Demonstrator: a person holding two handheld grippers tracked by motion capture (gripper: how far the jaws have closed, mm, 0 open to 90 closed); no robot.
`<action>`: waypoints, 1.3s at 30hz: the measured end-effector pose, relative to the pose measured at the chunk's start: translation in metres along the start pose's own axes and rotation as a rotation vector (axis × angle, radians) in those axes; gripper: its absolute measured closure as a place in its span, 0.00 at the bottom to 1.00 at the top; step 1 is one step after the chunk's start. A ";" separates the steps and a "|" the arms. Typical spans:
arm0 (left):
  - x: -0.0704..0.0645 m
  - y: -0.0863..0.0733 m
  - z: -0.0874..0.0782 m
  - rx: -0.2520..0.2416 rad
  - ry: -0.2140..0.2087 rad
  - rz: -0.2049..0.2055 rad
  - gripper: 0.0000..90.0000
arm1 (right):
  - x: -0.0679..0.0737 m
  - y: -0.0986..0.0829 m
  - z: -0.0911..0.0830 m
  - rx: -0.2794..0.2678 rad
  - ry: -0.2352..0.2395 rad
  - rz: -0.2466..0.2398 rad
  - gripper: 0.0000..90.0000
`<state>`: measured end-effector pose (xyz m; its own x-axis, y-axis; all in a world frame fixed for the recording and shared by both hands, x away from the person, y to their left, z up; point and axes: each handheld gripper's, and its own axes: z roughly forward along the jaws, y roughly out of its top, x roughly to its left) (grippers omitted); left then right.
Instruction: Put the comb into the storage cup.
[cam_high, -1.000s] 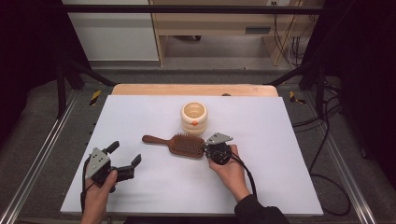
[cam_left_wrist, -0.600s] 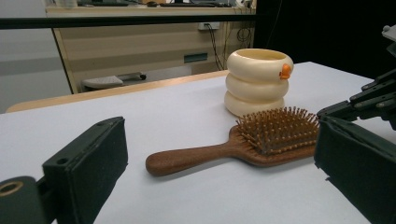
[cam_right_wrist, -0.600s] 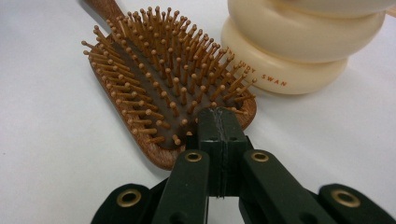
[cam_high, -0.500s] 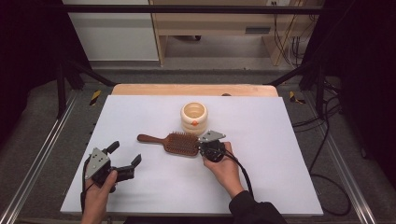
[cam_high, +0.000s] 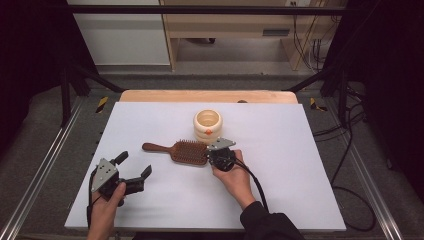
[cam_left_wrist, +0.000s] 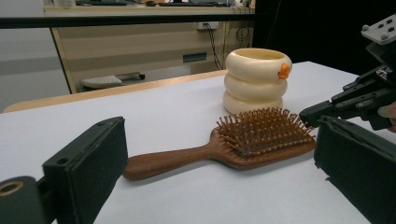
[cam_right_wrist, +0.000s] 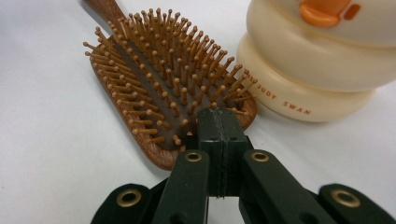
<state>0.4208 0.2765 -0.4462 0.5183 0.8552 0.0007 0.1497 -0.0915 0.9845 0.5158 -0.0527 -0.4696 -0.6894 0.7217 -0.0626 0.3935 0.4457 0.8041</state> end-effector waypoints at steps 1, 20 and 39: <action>0.000 0.000 0.000 0.000 0.000 -0.002 0.03 | 0.001 0.001 0.002 -0.004 0.002 0.002 1.00; 0.001 0.000 0.000 -0.002 0.003 -0.009 0.03 | 0.007 0.007 0.017 -0.042 0.001 0.023 1.00; 0.001 0.000 0.000 -0.002 0.002 -0.010 0.03 | 0.016 0.016 0.034 -0.069 -0.009 0.033 1.00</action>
<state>0.4216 0.2775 -0.4461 0.5155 0.8568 -0.0091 0.1531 -0.0816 0.9848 0.5320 -0.0161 -0.4778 -0.6712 0.7401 -0.0408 0.3729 0.3847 0.8444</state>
